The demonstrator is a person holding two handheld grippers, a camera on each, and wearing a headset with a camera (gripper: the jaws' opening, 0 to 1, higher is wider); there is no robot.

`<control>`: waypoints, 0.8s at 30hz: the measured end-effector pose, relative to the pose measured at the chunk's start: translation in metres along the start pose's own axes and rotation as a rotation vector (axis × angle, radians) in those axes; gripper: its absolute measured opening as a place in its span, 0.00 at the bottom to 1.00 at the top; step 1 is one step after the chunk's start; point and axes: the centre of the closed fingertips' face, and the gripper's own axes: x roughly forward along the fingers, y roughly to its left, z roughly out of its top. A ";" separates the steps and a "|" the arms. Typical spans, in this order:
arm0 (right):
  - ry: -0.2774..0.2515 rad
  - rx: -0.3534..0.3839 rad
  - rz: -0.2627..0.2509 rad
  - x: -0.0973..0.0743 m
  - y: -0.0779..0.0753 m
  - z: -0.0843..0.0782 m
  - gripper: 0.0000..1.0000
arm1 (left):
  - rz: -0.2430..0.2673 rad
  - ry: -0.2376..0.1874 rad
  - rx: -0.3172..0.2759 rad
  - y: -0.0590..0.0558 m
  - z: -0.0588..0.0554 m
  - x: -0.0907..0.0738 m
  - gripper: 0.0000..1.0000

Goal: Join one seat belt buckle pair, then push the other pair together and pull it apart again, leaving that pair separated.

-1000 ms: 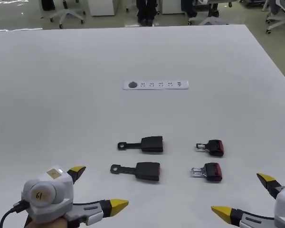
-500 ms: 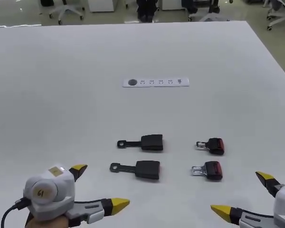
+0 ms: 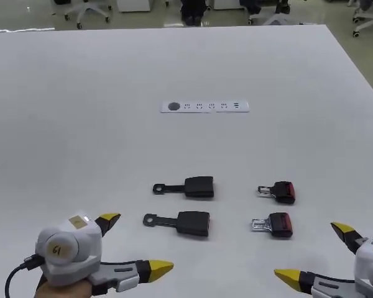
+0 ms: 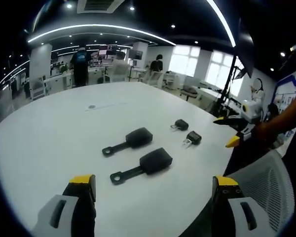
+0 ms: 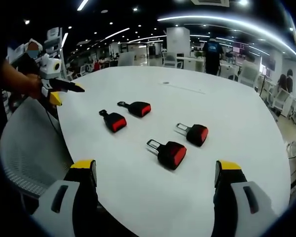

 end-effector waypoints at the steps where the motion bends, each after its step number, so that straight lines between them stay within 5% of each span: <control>1: 0.001 0.000 0.002 0.001 -0.001 0.000 0.99 | -0.001 0.002 0.002 0.001 -0.001 0.000 1.00; 24: 0.058 -0.055 0.076 0.032 -0.011 0.005 0.99 | -0.087 0.027 0.055 0.002 0.006 0.038 0.99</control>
